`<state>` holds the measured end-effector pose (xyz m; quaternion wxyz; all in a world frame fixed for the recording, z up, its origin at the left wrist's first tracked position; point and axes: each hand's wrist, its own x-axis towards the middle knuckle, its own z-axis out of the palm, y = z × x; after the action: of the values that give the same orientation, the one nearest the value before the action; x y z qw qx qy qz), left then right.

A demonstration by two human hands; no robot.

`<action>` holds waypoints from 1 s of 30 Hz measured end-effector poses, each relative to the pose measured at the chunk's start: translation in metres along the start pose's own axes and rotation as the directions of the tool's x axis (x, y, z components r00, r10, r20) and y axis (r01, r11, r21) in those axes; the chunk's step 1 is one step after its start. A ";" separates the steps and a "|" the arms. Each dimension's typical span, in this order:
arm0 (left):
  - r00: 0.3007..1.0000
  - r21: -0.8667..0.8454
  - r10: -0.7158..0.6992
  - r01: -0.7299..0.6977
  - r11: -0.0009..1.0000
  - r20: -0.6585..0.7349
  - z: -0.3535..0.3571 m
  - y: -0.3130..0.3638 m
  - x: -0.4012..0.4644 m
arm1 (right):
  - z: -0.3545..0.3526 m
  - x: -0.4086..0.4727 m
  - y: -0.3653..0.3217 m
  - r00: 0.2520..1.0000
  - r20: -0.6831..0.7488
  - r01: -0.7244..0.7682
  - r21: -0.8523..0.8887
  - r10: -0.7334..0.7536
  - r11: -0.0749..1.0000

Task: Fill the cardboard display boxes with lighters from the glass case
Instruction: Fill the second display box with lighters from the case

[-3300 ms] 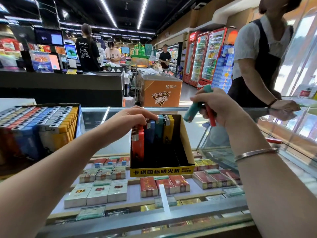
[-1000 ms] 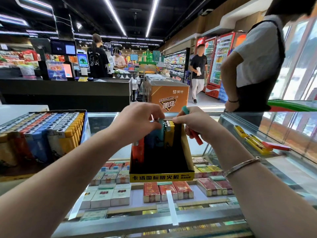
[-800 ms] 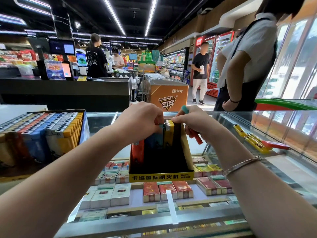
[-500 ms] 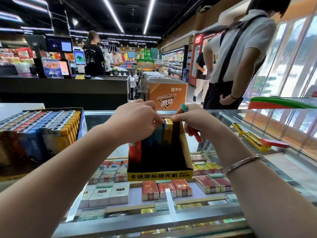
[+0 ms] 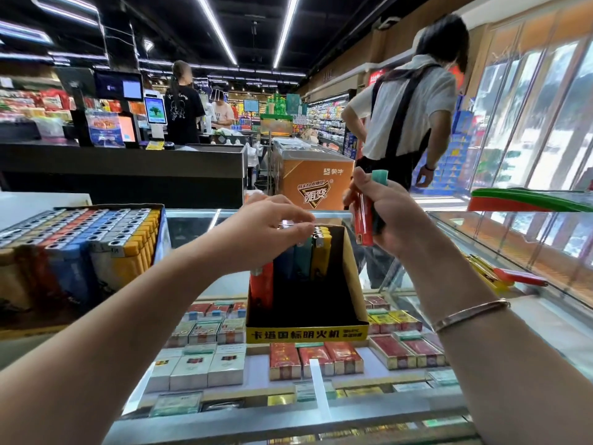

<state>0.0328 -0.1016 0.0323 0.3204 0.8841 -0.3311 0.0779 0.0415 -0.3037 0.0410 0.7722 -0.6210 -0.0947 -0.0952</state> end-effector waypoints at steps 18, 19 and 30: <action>0.874 -0.108 0.193 -0.267 0.958 -0.446 -0.004 0.023 -0.009 | 0.018 -0.004 0.006 0.993 0.107 0.042 0.063 -0.048 0.997; 0.874 -0.116 0.175 -0.253 0.961 -0.454 -0.006 0.022 -0.009 | 0.018 -0.005 0.006 0.993 0.107 0.039 0.028 -0.042 0.999; 1.000 -0.262 0.014 -0.011 0.965 0.007 -0.039 0.010 -0.026 | 0.008 0.000 0.009 1.000 -0.015 0.023 -0.219 -0.027 0.975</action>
<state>0.0089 -0.0693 0.0592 0.4324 0.8322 -0.3456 0.0314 0.0434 -0.2934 0.0338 0.6986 -0.7002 -0.0846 -0.1204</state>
